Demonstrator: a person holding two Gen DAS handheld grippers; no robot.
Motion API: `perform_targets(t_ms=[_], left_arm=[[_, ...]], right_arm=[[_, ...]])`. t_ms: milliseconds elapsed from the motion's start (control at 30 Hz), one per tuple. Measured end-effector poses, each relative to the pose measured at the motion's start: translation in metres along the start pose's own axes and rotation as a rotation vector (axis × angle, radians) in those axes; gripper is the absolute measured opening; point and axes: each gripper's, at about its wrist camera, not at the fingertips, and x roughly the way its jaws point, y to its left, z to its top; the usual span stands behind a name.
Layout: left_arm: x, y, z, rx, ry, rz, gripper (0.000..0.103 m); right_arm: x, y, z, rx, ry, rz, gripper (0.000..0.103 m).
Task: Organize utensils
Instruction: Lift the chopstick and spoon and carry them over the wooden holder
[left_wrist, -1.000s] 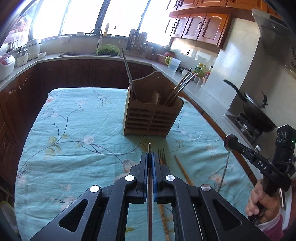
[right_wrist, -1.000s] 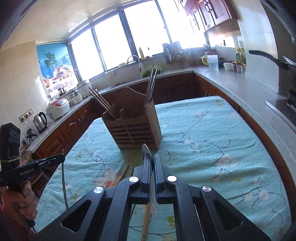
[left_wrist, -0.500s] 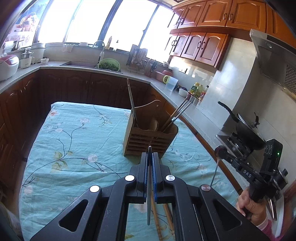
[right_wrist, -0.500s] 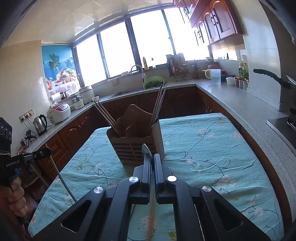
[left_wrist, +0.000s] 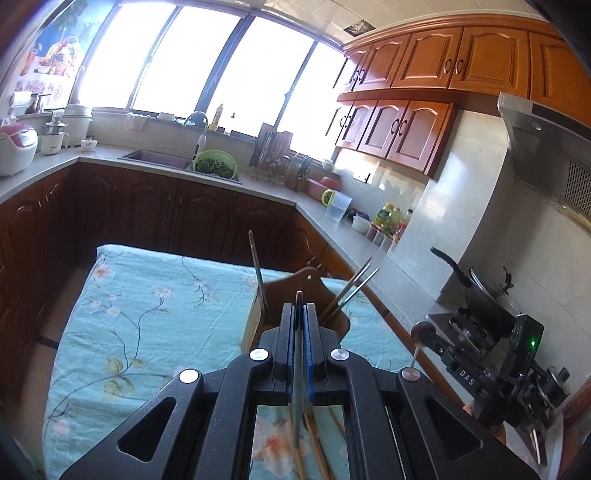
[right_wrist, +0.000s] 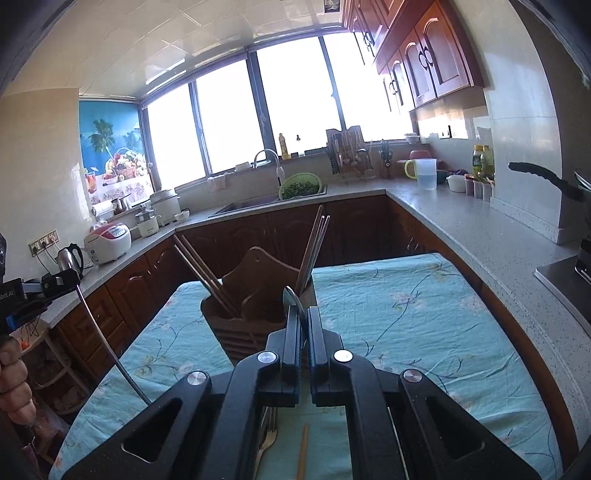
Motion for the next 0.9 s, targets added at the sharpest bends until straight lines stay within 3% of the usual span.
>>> perform_targets(t_ms=[267, 500, 700, 900], left_arm=[[0.027, 0.002, 0.043, 0.008, -0.116, -0.012, 0.002], [0.074, 0.007, 0.051, 0.01, -0.179, 0.049, 0.002], [0.124, 0.016, 0.028, -0.029, -0.163, 0.094, 0.002], [0.162, 0.01, 0.005, -0.017, -0.125, 0.125, 0.002]], right_arm=[[0.027, 0.006, 0.05, -0.005, -0.155, -0.046, 0.003], [0.057, 0.022, 0.078, -0.05, -0.31, -0.114, 0.003], [0.092, 0.035, 0.063, -0.146, -0.338, -0.161, 0.003], [0.114, 0.039, 0.03, -0.195, -0.291, -0.164, 0.003]])
